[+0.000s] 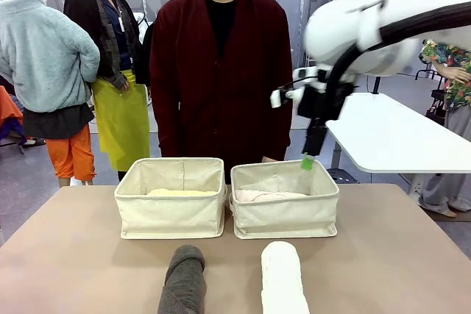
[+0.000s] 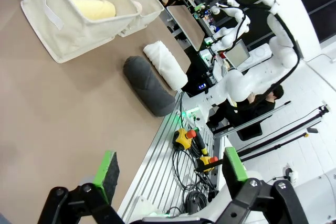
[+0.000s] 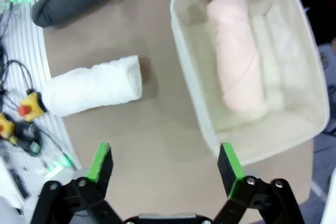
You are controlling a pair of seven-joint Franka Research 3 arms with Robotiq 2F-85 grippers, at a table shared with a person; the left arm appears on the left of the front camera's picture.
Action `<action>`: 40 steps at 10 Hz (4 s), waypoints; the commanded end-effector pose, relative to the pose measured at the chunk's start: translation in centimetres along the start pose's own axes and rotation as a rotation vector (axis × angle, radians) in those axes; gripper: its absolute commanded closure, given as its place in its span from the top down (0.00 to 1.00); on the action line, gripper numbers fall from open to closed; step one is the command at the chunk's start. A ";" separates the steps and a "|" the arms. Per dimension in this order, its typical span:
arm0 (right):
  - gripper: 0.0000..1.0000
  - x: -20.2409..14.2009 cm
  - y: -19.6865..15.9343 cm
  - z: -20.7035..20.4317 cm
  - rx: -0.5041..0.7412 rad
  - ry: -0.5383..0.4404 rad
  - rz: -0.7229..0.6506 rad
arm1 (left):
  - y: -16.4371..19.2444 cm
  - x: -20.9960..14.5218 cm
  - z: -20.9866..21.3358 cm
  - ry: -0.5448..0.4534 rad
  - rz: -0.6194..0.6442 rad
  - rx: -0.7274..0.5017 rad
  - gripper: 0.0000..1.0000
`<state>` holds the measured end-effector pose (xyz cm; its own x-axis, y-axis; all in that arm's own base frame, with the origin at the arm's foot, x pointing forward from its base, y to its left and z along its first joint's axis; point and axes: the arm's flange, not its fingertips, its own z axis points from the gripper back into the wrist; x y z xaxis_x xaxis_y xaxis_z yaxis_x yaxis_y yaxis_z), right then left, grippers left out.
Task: Divide the towels into two baskets.
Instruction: Pick up one hotel-folded towel from the bottom of the table and place it in the Fabric basket indicated by the person.
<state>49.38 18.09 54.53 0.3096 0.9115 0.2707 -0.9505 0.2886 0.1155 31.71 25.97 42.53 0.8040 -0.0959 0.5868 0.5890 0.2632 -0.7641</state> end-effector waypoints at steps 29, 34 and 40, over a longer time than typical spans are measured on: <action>1.00 -33.6 -0.1 -3.7 0.406 -0.782 -0.953 | -0.6 -0.5 -0.1 0.003 -0.007 -0.005 1.00; 1.00 -20.6 5.9 -10.5 0.178 -0.590 -1.088 | -0.6 -0.5 -0.1 0.003 -0.007 -0.005 1.00; 1.00 -11.9 10.5 -18.8 0.089 -0.415 -1.080 | -0.6 -0.5 -0.1 0.003 -0.007 -0.005 1.00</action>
<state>36.74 14.94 35.49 0.9557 0.0604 0.2880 -0.2155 0.8100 0.5454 31.68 25.98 42.55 0.8041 -0.0960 0.5867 0.5889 0.2640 -0.7639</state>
